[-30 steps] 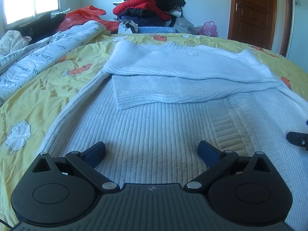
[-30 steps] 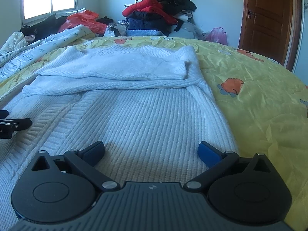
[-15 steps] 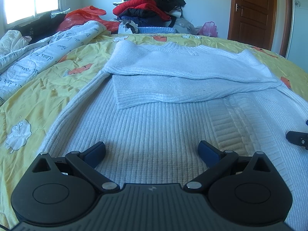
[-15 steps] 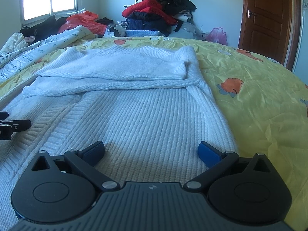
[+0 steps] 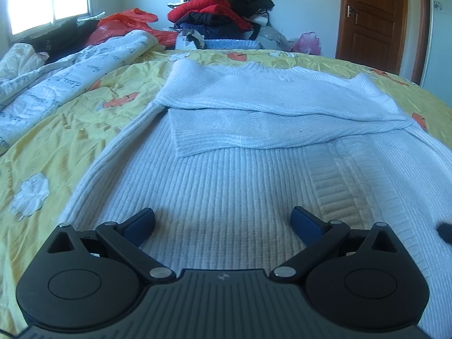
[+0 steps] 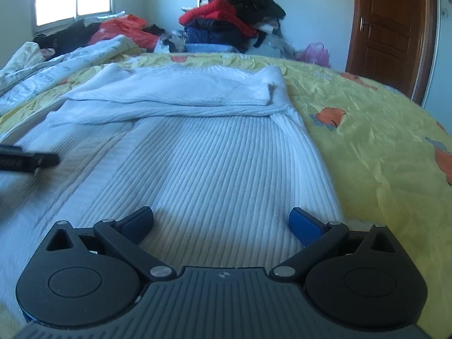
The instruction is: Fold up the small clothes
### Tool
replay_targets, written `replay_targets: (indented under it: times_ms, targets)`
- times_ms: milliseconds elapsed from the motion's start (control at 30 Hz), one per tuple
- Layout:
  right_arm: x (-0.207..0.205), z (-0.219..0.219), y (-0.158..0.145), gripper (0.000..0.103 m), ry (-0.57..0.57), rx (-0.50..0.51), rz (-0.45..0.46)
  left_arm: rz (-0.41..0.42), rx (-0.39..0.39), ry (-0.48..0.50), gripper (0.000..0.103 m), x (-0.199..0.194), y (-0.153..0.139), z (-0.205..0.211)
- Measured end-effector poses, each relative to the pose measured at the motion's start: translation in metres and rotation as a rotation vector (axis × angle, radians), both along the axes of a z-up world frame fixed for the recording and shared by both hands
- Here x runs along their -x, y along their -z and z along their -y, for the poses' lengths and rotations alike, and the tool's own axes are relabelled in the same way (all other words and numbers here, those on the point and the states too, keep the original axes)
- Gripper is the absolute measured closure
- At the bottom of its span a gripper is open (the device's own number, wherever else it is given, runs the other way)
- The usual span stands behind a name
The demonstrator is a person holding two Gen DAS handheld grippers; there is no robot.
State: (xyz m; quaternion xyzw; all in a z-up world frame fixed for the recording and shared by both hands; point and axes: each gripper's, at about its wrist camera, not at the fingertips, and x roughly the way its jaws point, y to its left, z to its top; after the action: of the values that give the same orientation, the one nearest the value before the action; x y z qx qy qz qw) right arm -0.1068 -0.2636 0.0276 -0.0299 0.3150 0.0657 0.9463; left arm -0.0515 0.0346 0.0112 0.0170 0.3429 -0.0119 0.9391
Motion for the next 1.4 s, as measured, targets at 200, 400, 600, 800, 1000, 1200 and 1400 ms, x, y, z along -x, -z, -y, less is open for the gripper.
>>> replay_targets:
  times_ms: [200,400,600,800,1000,1200,1400]
  targets:
    - [0.036,0.009,-0.002,0.001,-0.035,-0.009,-0.004,0.053,-0.051,-0.021,0.000,0.063,0.000,0.000]
    - [0.067,0.013,-0.002,0.001,-0.085,0.018,0.009,0.061,-0.016,0.007,0.000,0.110,-0.004,-0.020]
    - [0.074,0.018,-0.019,0.002,-0.175,-0.015,-0.094,0.055,-0.039,0.005,0.000,0.127,-0.024,-0.054]
    - [0.056,0.071,-0.039,0.006,-0.095,-0.288,-0.201,-0.103,0.101,-0.052,0.000,0.096,-0.024,-0.100]
    - [0.050,0.105,-0.027,0.017,-0.025,-0.356,-0.299,-0.199,0.230,-0.039,0.012,0.077,-0.023,-0.119]
    - [0.046,0.135,-0.021,0.018,-0.025,-0.580,-0.368,-0.247,0.277,0.042,0.054,0.070,-0.029,-0.121]
    - [0.043,0.126,-0.010,0.018,-0.153,-0.743,-0.470,-0.282,0.355,0.082,0.061,0.070,-0.027,-0.127]
